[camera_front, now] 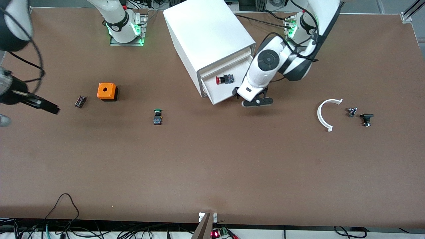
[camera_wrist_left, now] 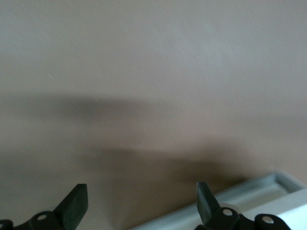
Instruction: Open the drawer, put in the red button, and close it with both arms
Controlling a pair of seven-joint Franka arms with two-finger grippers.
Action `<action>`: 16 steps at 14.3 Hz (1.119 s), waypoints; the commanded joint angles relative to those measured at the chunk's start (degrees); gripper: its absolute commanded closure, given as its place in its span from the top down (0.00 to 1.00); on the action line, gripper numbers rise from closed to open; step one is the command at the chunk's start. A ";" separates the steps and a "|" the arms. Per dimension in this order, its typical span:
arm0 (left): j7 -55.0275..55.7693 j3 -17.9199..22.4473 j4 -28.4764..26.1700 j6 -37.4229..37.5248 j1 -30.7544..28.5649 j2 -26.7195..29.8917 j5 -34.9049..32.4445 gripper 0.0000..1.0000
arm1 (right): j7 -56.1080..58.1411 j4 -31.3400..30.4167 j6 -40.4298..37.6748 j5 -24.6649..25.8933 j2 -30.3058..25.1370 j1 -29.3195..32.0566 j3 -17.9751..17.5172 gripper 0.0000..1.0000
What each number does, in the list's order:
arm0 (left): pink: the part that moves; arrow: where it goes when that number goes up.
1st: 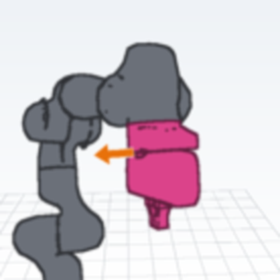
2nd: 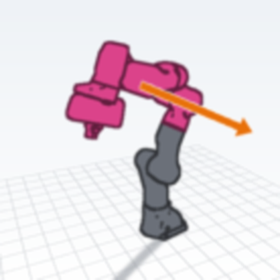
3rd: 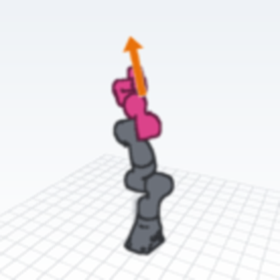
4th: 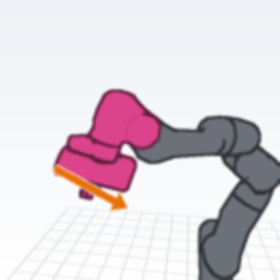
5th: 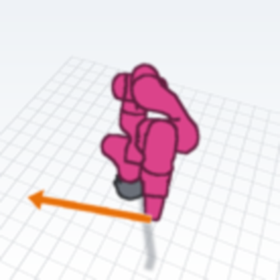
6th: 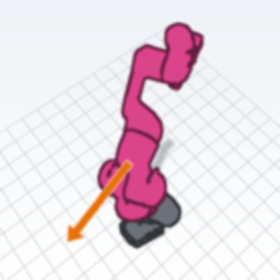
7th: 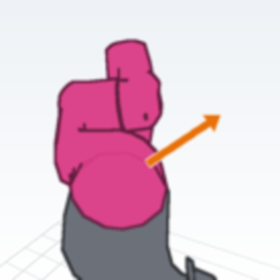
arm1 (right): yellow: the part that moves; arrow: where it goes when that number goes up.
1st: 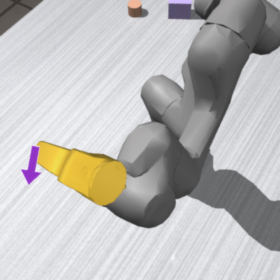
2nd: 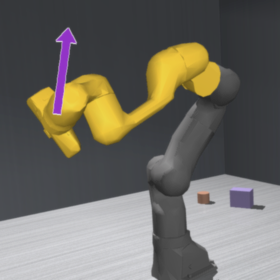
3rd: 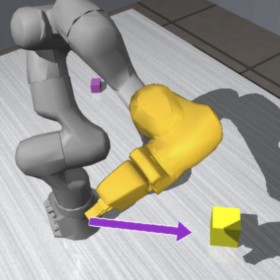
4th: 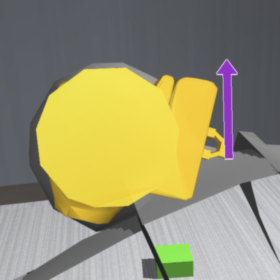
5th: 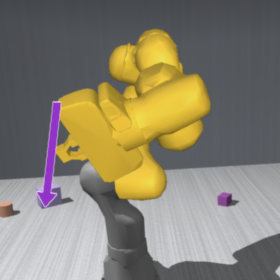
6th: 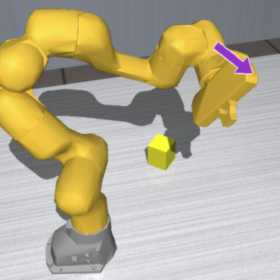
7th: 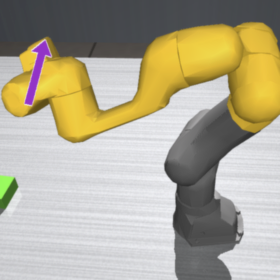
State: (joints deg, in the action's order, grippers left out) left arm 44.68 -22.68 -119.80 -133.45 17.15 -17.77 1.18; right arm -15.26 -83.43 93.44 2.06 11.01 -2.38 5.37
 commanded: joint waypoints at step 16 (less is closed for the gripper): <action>-2.66 -3.97 -0.10 4.43 -11.86 12.31 3.30 1.00 | 14.56 -23.53 5.26 0.14 -18.03 1.85 0.00 1.00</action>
State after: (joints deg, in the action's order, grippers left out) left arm 44.54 -28.75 -121.09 -130.25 9.44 -9.58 3.70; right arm -1.57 -102.71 96.86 1.96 -3.68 -0.99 5.95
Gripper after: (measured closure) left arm 0.000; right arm 0.000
